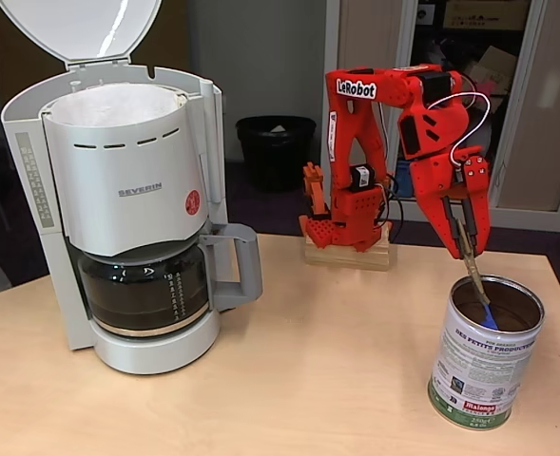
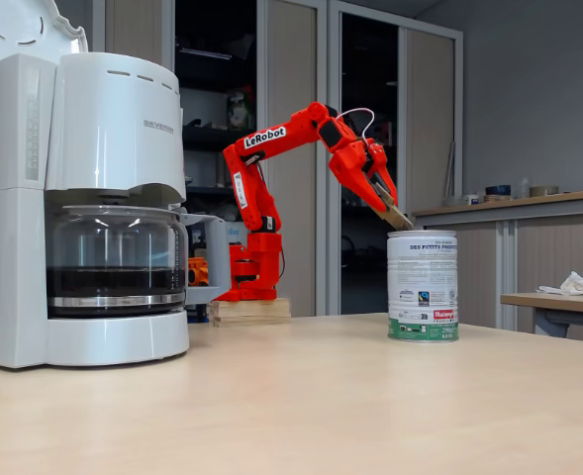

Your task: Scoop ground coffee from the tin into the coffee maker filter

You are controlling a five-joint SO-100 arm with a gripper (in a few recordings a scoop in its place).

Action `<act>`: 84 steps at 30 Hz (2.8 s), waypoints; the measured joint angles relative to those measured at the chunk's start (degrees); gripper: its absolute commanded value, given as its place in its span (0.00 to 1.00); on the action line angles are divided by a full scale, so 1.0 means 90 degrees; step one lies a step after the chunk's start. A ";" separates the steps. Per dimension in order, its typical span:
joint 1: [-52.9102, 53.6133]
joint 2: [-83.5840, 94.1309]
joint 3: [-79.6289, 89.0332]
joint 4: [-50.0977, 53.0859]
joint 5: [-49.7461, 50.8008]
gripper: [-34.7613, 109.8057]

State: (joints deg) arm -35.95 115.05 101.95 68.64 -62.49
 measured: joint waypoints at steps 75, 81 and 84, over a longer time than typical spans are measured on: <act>-0.0859 0.1797 0.2969 -0.2129 0.6104 0.24; -0.0732 0.2773 0.3701 -0.2080 0.6436 0.24; -0.0693 0.3154 0.3926 -0.1963 0.6455 0.24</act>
State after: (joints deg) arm -42.19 143.44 137.29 50.98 -4.39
